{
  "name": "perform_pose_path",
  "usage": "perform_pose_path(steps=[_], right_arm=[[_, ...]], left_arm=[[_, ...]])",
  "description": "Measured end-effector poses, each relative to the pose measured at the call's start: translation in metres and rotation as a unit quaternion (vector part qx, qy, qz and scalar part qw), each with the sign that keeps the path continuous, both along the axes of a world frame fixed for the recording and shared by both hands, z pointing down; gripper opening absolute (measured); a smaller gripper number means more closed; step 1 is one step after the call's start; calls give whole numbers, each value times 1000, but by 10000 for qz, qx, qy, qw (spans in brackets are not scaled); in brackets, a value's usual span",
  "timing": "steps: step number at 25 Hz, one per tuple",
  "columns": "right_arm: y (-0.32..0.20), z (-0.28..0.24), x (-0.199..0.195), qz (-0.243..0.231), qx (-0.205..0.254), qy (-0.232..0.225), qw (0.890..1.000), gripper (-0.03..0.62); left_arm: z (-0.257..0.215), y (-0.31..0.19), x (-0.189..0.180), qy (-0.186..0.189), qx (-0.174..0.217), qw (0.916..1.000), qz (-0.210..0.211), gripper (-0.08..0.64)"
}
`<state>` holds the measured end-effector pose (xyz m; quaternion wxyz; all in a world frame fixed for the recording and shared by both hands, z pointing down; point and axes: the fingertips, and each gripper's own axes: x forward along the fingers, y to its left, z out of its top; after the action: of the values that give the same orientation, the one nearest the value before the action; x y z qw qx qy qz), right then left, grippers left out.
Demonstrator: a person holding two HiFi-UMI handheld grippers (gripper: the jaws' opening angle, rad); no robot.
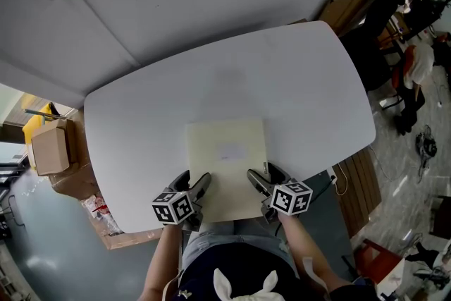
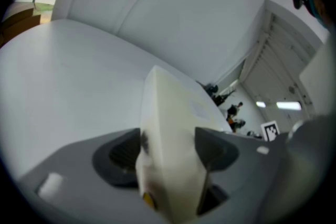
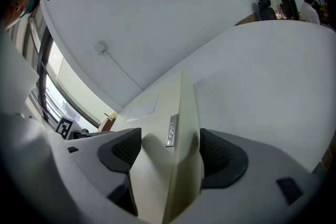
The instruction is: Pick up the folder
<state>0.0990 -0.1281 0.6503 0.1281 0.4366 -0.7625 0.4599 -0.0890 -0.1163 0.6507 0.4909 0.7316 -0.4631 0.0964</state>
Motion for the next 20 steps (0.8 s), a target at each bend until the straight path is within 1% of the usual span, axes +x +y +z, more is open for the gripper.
perform_pose_path(steps=[4,7,9,13,20], right_arm=[[-1,4,-1,-11,-150,-215,9997,311],[-1,5,-2,-42,-187,-260,9995,313],[-1,6,-1,-74,-201,-283,9994,313],[-2,7,-2,-144,-238,-370,9989,318],[-2,7,-2,-133,-239,-496,9984,319]], left_arm=[[3,-1,1,94,-60,9999,121,313],[4,-2,2,147,-47,9997,178,317],[5,-2,2,260,15,9995,159,321],[8,-1,3,591,116,9982,-7,330],[10,-2,2,743,85,9972,23,334]])
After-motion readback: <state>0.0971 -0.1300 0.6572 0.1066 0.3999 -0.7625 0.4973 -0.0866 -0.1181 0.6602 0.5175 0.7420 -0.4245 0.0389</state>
